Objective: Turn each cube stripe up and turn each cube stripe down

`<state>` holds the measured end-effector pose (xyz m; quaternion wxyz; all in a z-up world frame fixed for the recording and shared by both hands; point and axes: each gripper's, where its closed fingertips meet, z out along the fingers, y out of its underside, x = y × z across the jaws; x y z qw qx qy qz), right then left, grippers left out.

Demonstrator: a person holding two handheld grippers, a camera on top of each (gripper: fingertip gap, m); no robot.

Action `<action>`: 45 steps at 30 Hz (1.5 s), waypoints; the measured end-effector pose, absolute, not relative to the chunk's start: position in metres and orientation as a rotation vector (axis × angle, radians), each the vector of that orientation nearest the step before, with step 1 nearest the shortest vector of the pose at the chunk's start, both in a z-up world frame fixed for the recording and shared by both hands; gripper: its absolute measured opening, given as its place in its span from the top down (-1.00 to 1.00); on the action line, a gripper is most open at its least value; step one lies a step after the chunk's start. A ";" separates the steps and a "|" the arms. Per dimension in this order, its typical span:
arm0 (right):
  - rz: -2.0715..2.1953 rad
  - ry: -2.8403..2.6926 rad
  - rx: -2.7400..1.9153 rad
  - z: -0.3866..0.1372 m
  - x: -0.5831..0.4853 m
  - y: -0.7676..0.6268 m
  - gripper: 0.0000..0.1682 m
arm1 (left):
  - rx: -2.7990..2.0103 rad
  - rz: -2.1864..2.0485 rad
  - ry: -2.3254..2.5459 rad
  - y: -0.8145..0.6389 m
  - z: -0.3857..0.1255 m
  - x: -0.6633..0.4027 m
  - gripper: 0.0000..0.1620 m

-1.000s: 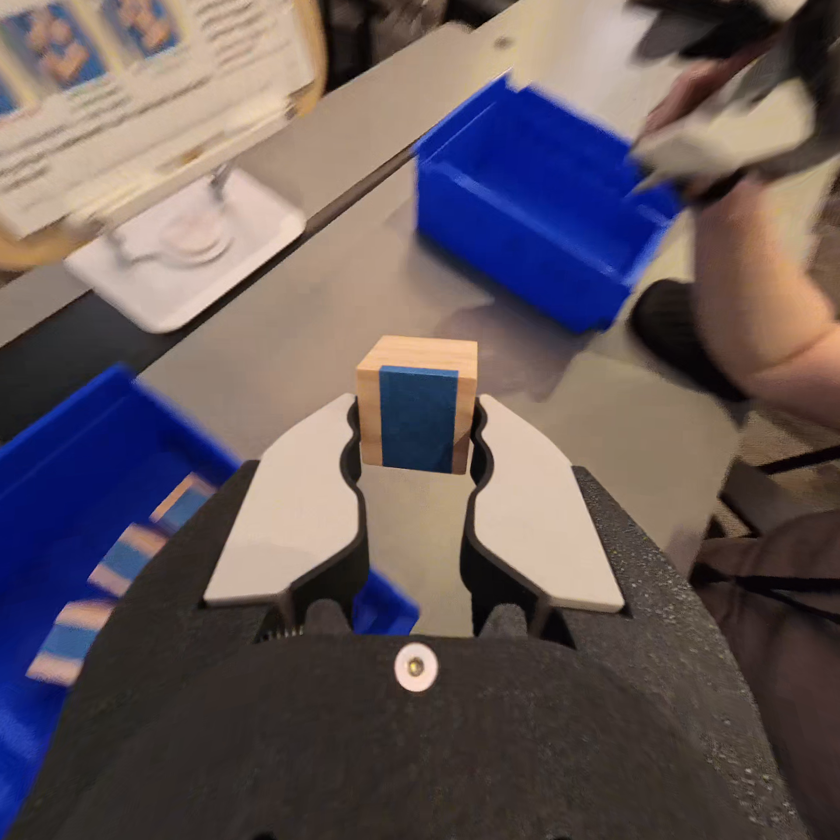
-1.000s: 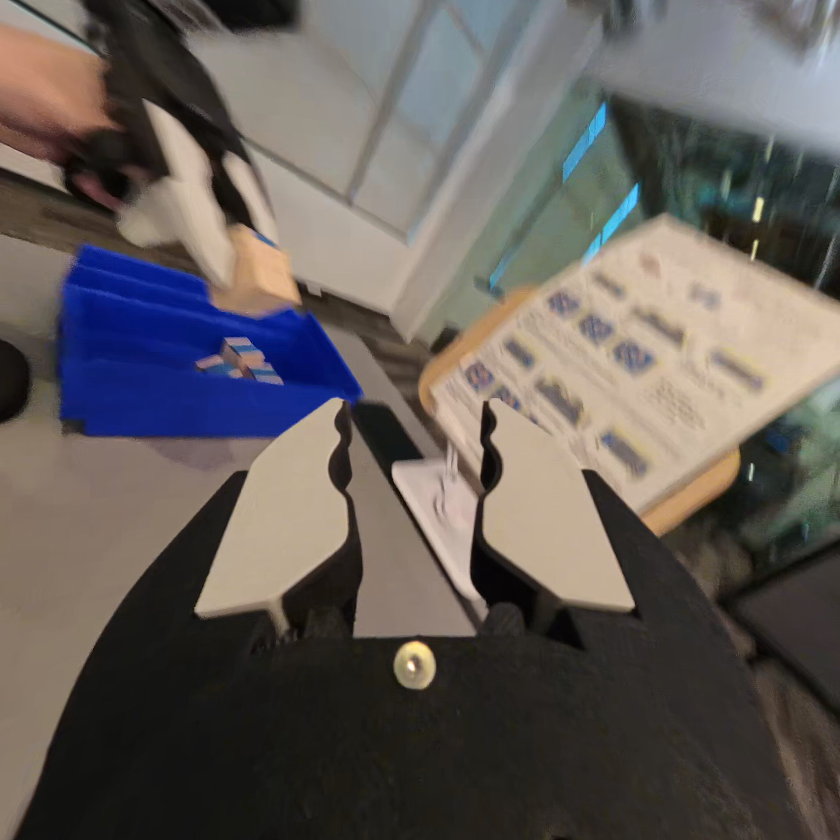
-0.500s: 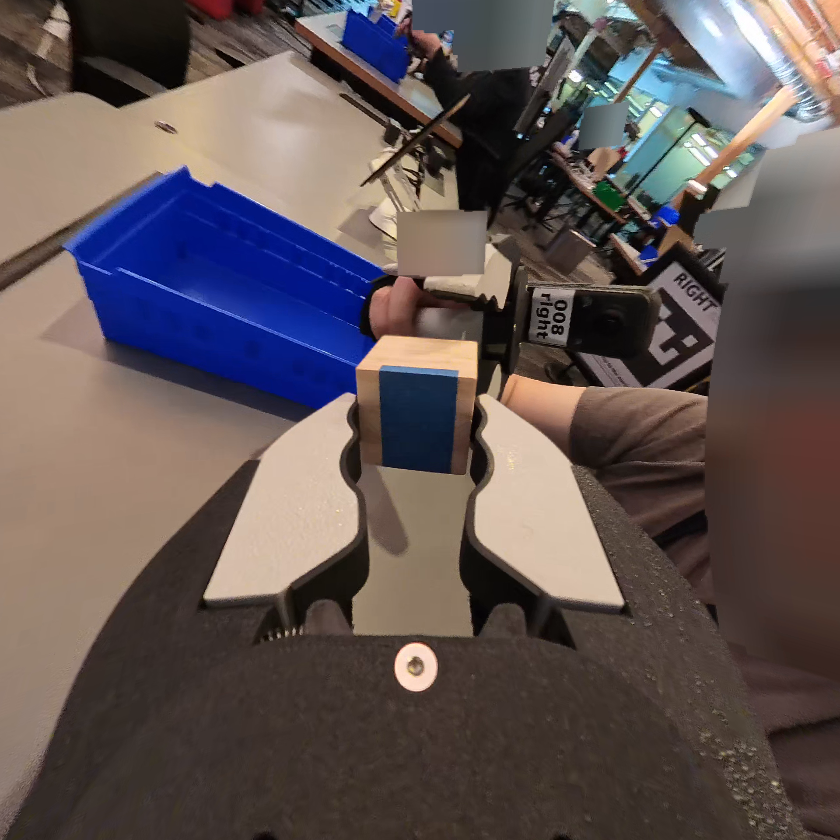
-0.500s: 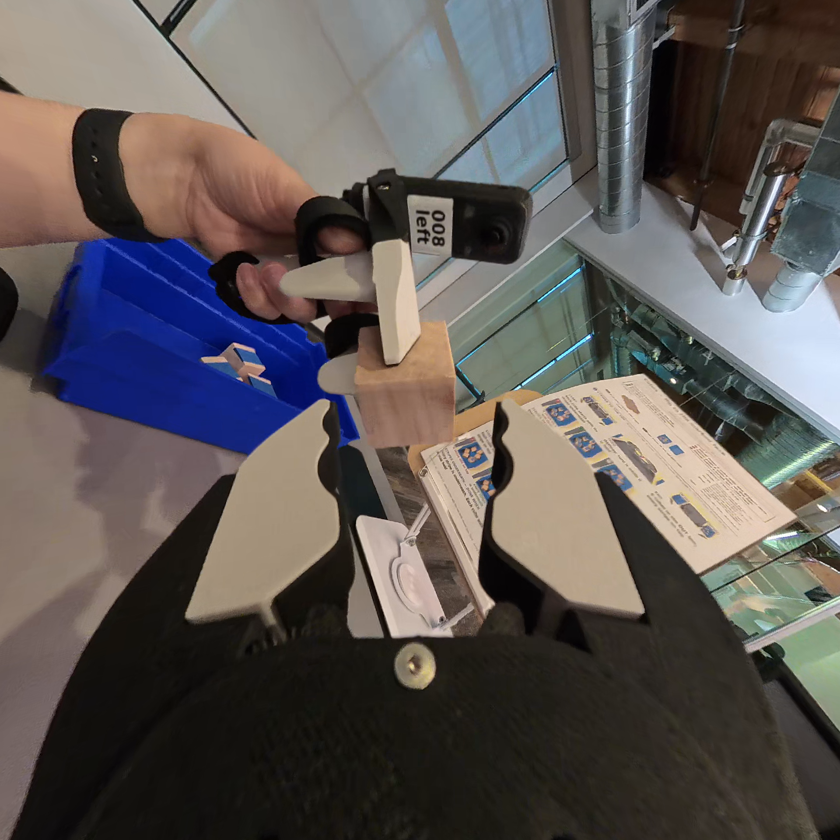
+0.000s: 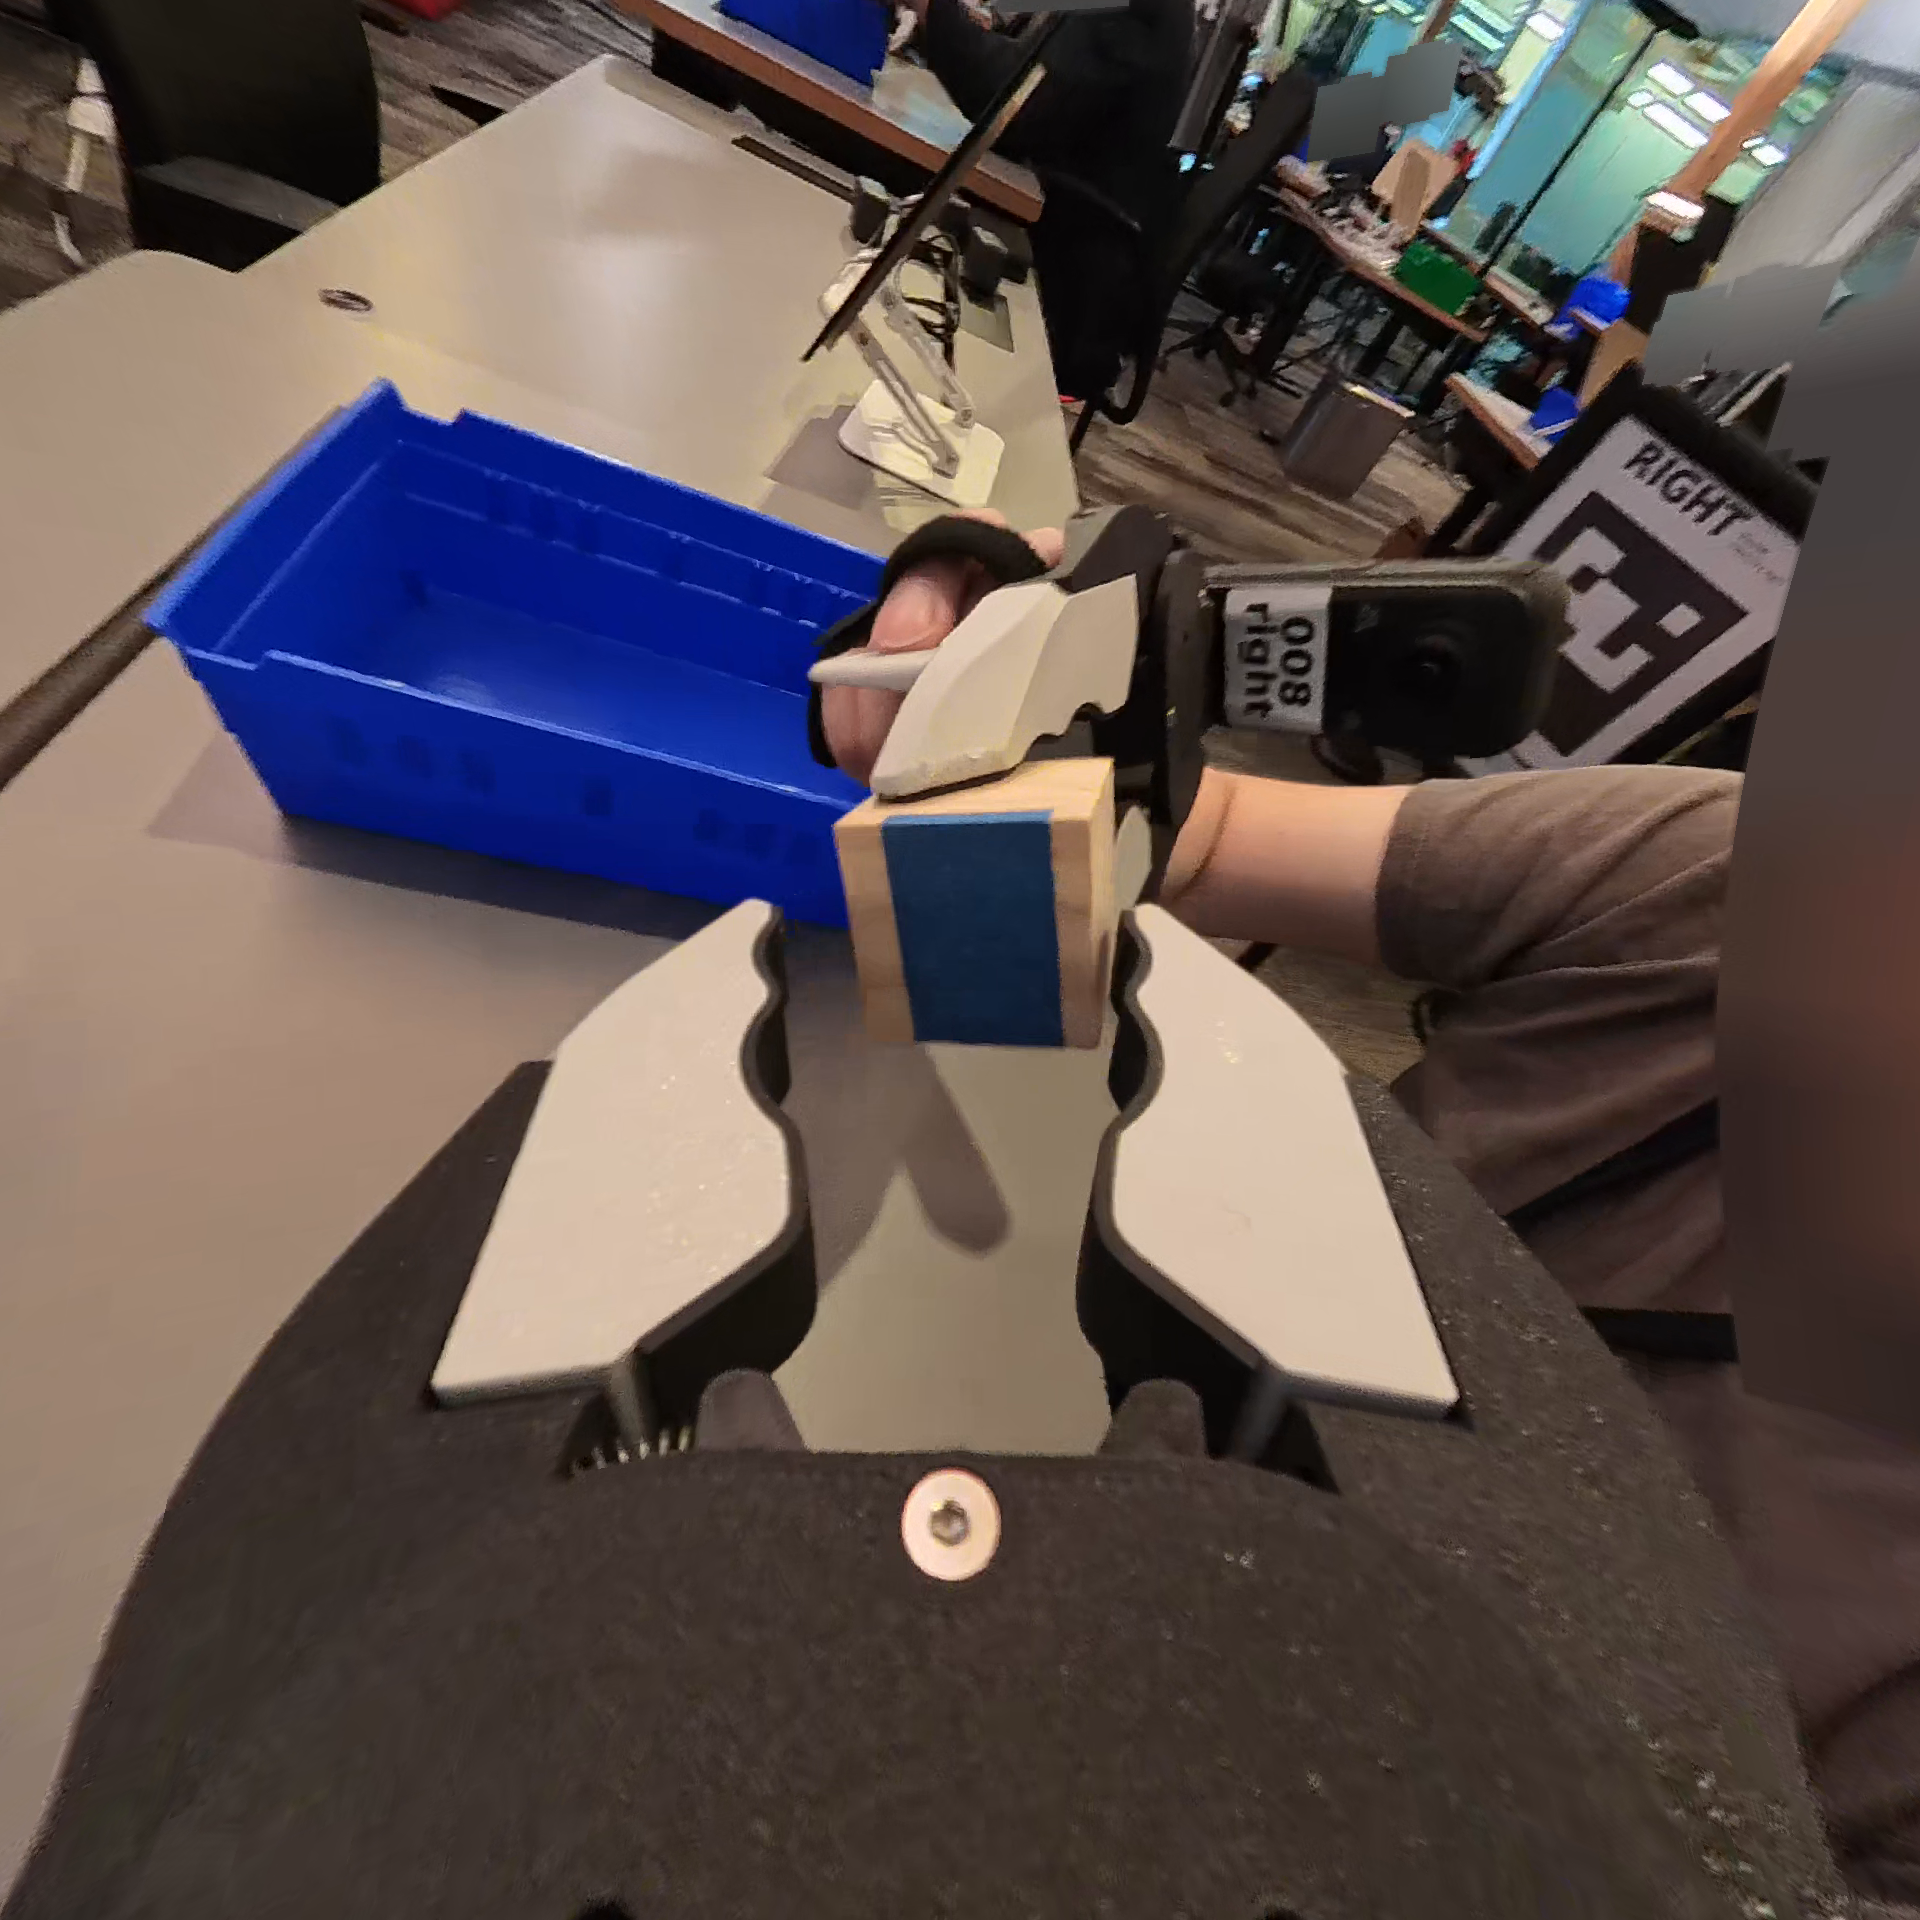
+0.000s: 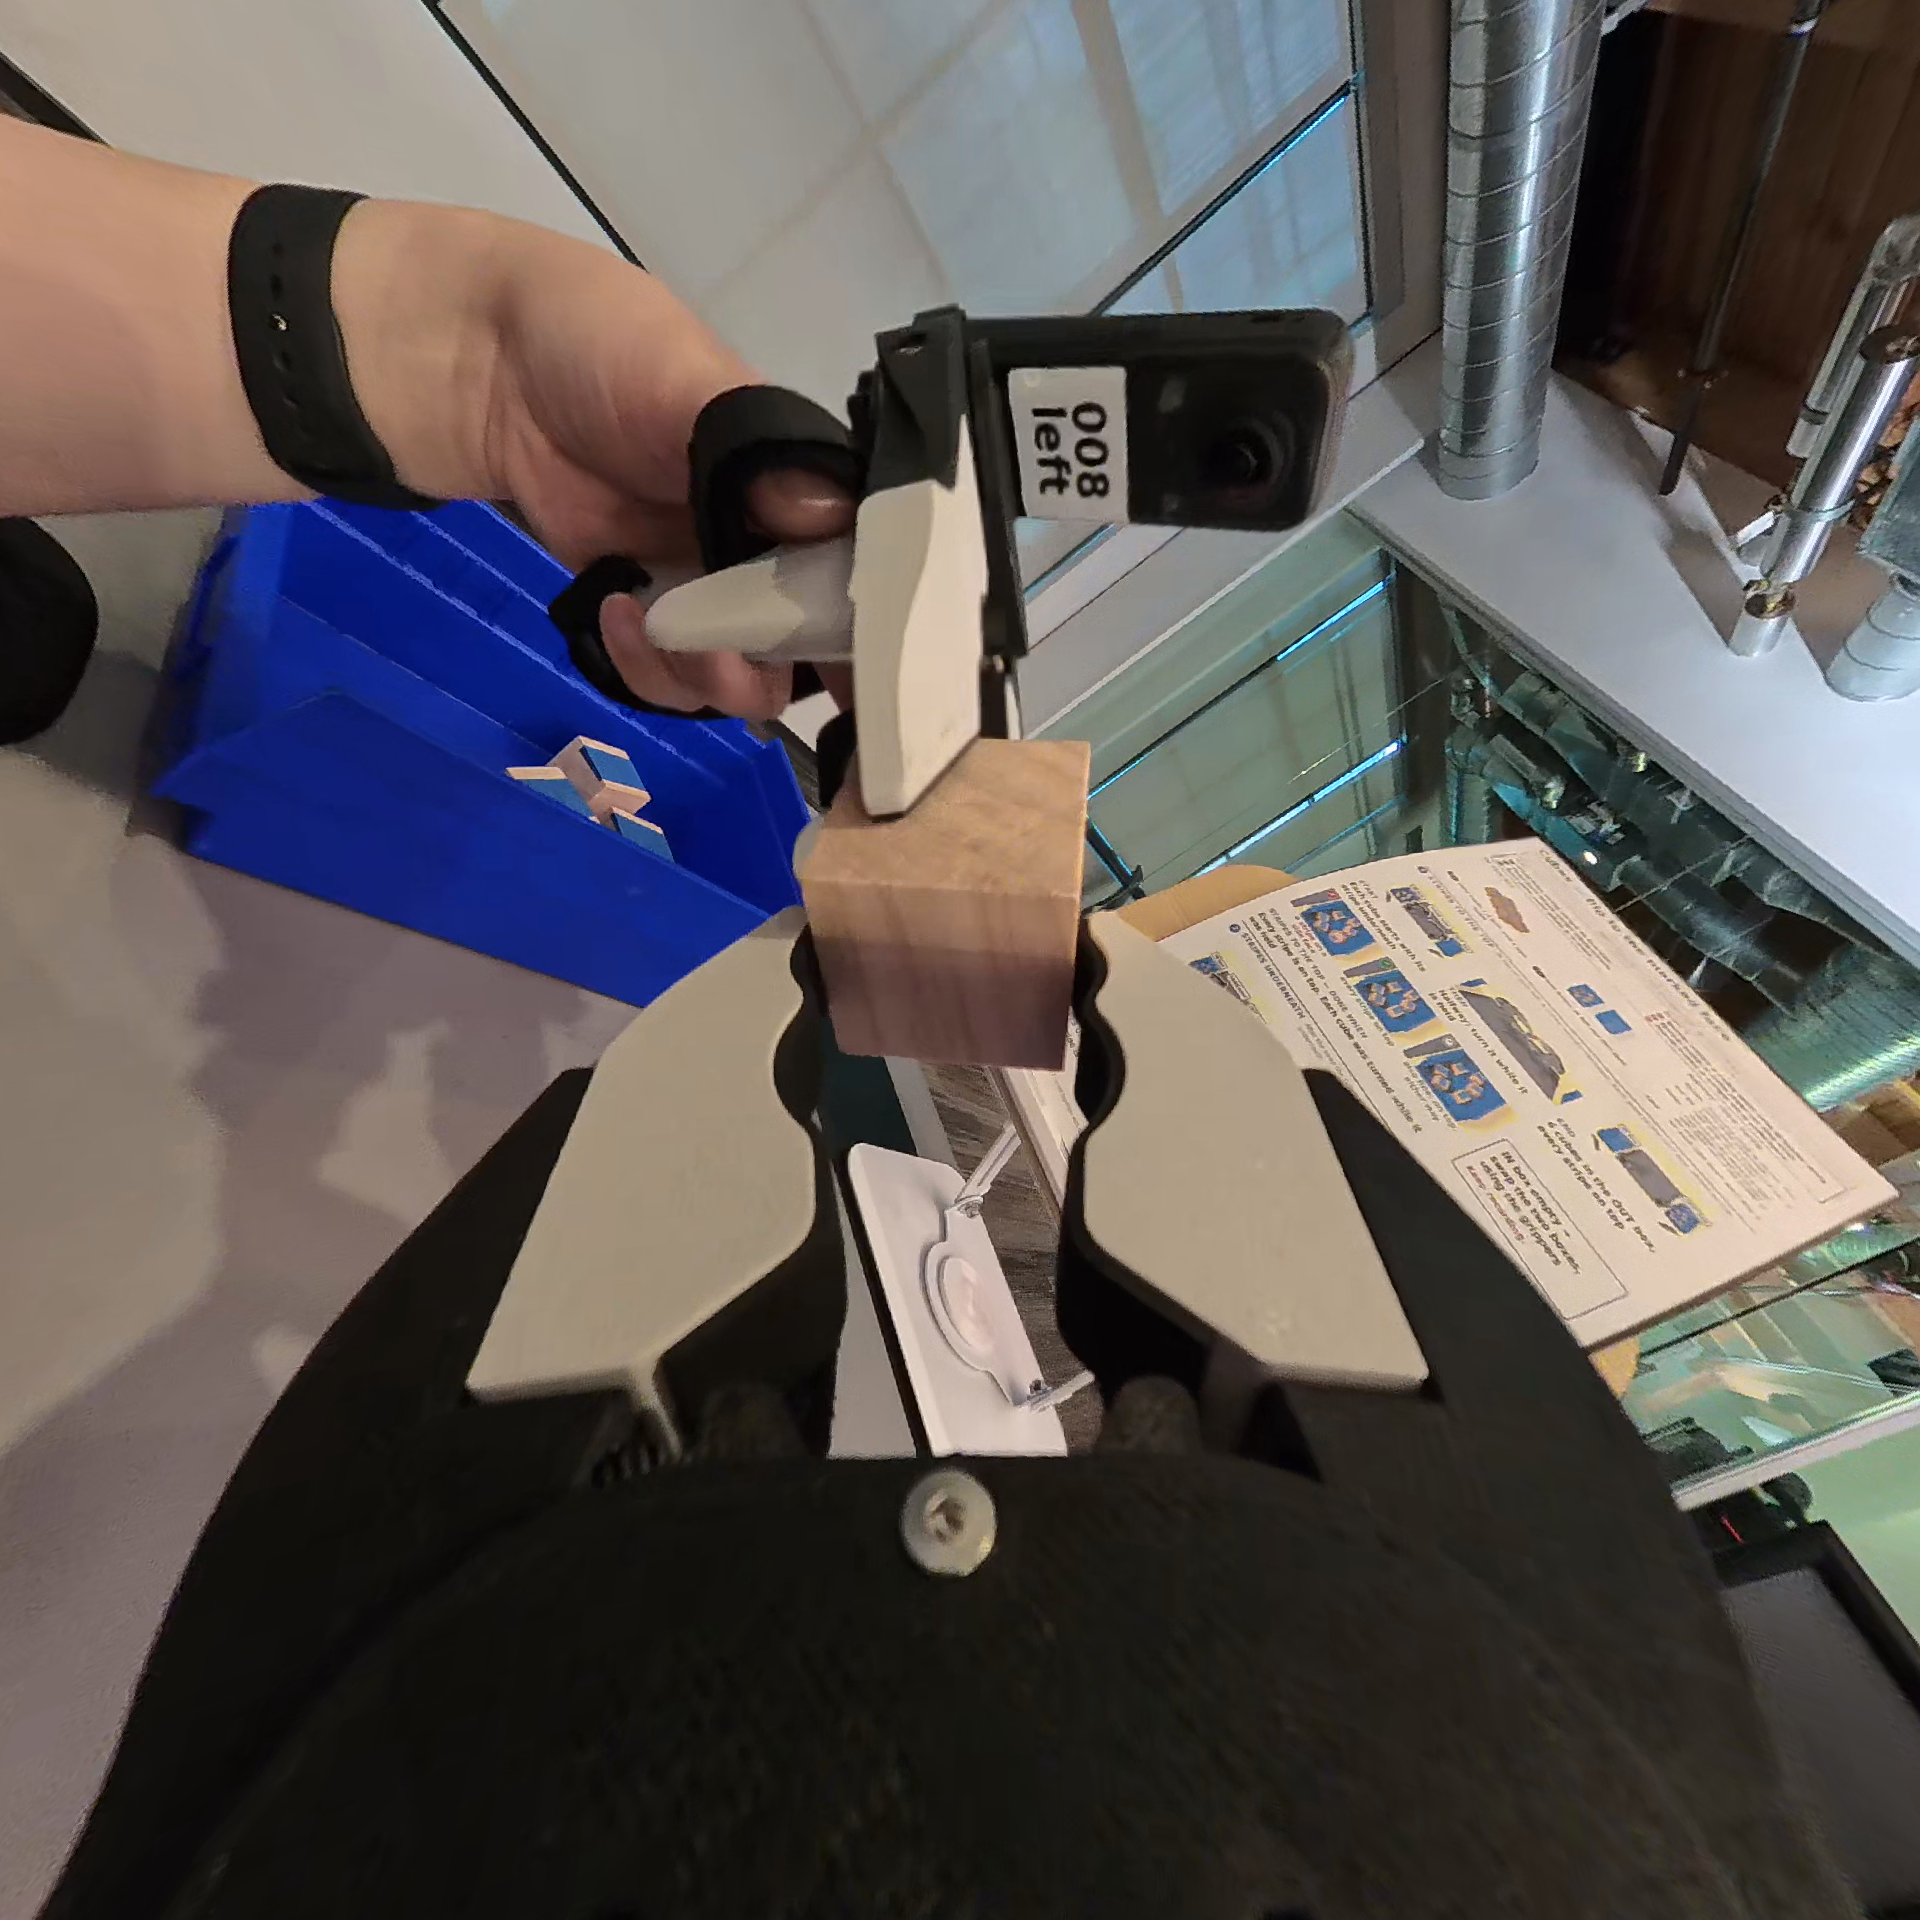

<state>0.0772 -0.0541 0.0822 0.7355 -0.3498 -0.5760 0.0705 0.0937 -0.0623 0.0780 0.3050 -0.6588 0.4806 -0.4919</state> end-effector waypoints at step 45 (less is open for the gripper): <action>-0.116 -0.225 -2.875 -0.126 0.390 0.092 0.26 | -1.879 -0.249 0.706 0.063 0.057 0.010 0.44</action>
